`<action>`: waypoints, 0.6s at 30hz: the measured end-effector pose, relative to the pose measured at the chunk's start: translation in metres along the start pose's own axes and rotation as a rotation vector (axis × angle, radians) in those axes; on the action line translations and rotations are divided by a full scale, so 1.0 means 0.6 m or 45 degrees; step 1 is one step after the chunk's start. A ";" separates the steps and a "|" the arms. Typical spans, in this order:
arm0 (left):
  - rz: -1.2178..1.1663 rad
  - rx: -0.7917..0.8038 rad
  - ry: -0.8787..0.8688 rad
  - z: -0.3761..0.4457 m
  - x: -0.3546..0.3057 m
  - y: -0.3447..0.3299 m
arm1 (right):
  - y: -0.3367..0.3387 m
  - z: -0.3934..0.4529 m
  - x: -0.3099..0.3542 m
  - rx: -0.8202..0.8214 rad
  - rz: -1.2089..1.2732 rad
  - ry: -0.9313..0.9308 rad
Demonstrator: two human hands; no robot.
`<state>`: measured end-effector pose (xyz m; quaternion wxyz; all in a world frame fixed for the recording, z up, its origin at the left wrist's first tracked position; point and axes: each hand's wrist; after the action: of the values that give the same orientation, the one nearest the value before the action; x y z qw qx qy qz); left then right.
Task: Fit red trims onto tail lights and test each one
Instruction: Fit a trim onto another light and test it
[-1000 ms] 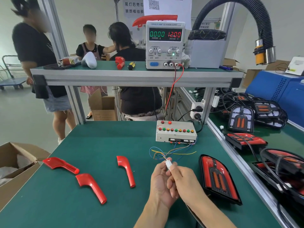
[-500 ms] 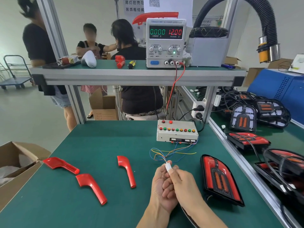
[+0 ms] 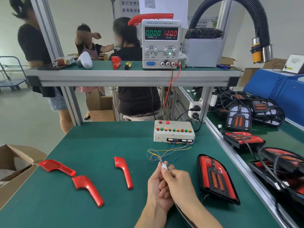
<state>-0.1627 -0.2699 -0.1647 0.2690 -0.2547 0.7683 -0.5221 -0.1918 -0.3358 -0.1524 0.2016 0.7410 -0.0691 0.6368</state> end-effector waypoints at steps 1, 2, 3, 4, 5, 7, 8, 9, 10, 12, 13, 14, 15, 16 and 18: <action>-0.012 0.011 0.010 -0.002 -0.001 -0.001 | -0.003 0.000 -0.003 -0.011 0.006 0.017; -0.020 0.022 0.018 -0.003 -0.003 -0.001 | -0.006 0.000 -0.005 -0.016 0.015 0.037; -0.025 0.033 0.026 -0.004 -0.004 -0.002 | -0.007 0.000 -0.008 -0.020 0.026 0.052; -0.038 0.045 0.033 -0.004 -0.003 0.000 | -0.008 0.000 -0.009 -0.022 0.034 0.063; -0.046 0.056 0.034 -0.003 -0.003 0.001 | -0.008 0.000 -0.011 -0.024 0.035 0.066; -0.045 0.061 0.045 0.001 -0.003 0.001 | -0.004 -0.001 -0.009 -0.032 0.035 0.055; -0.025 0.040 0.045 0.004 -0.004 0.002 | 0.000 -0.001 -0.004 -0.026 0.029 0.042; 0.000 0.006 0.036 0.008 -0.004 0.003 | 0.006 -0.002 0.006 -0.004 -0.003 0.020; 0.042 -0.023 0.015 0.012 -0.004 0.007 | 0.014 -0.003 0.020 0.035 -0.081 0.005; 0.159 -0.058 -0.040 0.021 -0.004 0.007 | 0.035 -0.007 0.053 0.127 -0.349 0.008; 0.197 -0.050 -0.077 0.025 -0.003 0.004 | 0.051 -0.012 0.068 0.164 -0.497 0.037; 0.188 -0.052 -0.118 0.031 -0.005 0.000 | 0.069 -0.017 0.078 0.174 -0.630 0.098; 0.156 -0.084 -0.172 0.035 -0.009 -0.005 | 0.091 -0.024 0.085 0.134 -0.730 0.181; 0.170 -0.156 -0.234 0.040 -0.016 -0.009 | 0.118 -0.030 0.088 0.033 -0.798 0.262; 0.393 -0.393 -0.340 0.049 -0.037 -0.013 | 0.190 -0.040 0.079 -0.273 -0.910 0.317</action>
<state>-0.1258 -0.2770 -0.1633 0.4023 -0.2392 0.8264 -0.3131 -0.2460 -0.4228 -0.0797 0.4938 0.6101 0.1521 0.6006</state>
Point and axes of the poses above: each hand's wrist, its own z-axis towards the middle knuckle, its own y-axis out of the back of the hand, x = y × z
